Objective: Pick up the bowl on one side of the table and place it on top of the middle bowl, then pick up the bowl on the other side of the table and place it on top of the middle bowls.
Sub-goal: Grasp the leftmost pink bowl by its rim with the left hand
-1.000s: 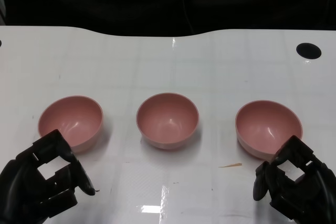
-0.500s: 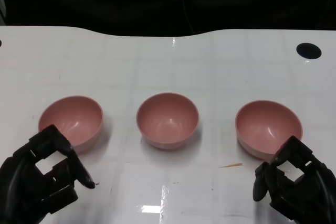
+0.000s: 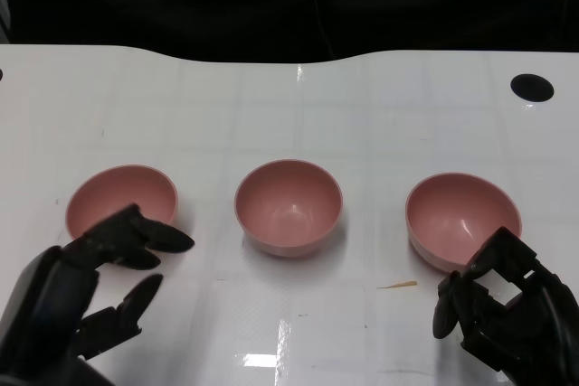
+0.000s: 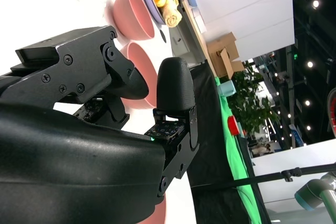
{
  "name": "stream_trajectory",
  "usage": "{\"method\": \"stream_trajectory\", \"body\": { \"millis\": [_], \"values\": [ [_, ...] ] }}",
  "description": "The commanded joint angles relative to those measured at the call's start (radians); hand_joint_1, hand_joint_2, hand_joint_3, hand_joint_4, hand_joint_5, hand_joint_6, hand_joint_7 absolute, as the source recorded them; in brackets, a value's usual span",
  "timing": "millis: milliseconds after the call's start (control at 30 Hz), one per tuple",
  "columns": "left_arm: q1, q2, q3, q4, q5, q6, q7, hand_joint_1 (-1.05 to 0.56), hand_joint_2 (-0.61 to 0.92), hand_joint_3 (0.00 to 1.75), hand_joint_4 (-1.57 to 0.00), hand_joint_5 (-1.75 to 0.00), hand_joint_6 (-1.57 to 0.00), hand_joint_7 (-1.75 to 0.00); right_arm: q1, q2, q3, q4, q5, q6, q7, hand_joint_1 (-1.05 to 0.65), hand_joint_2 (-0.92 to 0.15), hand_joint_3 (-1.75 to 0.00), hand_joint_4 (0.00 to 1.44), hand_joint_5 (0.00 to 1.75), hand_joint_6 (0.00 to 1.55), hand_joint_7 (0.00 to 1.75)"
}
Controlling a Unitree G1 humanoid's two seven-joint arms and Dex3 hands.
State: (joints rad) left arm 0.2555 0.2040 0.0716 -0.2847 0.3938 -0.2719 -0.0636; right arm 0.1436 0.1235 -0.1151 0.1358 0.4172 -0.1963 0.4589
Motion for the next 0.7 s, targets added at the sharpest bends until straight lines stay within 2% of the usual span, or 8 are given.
{"method": "stream_trajectory", "body": {
  "millis": [33,167,333,433,567,700],
  "values": [
    [-0.006,0.071,-0.027,-0.06,0.274,-0.017,0.09,-0.17,0.65,0.01,-0.85,-0.26,-1.0,-0.12,-0.005,-0.003,-0.005,0.002,0.006,-0.005,-0.013,-0.01,-0.67,-1.13,0.84,1.75,0.59,1.68],
    [-0.026,0.081,-0.06,-0.102,0.509,0.061,0.133,-0.39,0.6,0.0,-0.94,-0.13,-1.04,-0.03,-0.007,-0.002,-0.006,0.01,0.003,-0.025,-0.009,0.01,-0.68,-1.13,0.84,1.75,0.58,1.68],
    [-0.056,0.064,-0.104,-0.119,0.68,0.186,0.128,-0.43,0.6,0.0,-0.92,-0.06,-1.01,0.0,-0.007,-0.005,-0.007,0.011,0.009,-0.024,-0.007,0.02,-0.69,-1.15,0.84,1.75,0.57,1.69],
    [-0.074,0.071,-0.123,-0.108,0.723,0.227,0.128,-0.47,0.62,0.01,-0.91,-0.03,-0.99,0.0,-0.008,-0.009,-0.008,0.013,0.015,-0.02,0.001,0.01,-0.69,-1.16,0.84,1.75,0.57,1.7],
    [-0.116,0.095,-0.155,-0.093,0.805,0.303,0.036,-0.6,0.71,0.03,-0.84,0.0,-0.91,0.0,-0.01,-0.013,-0.013,0.012,0.036,-0.004,0.011,0.02,-0.69,-1.17,0.84,1.75,0.57,1.7],
    [-0.155,0.125,-0.183,-0.057,0.831,0.332,-0.018,-0.67,0.73,0.02,-0.77,0.0,-0.85,0.0,-0.007,-0.013,-0.016,0.007,0.037,0.0,0.006,0.0,-0.69,-1.18,0.85,1.75,0.57,1.7]
  ]
}}
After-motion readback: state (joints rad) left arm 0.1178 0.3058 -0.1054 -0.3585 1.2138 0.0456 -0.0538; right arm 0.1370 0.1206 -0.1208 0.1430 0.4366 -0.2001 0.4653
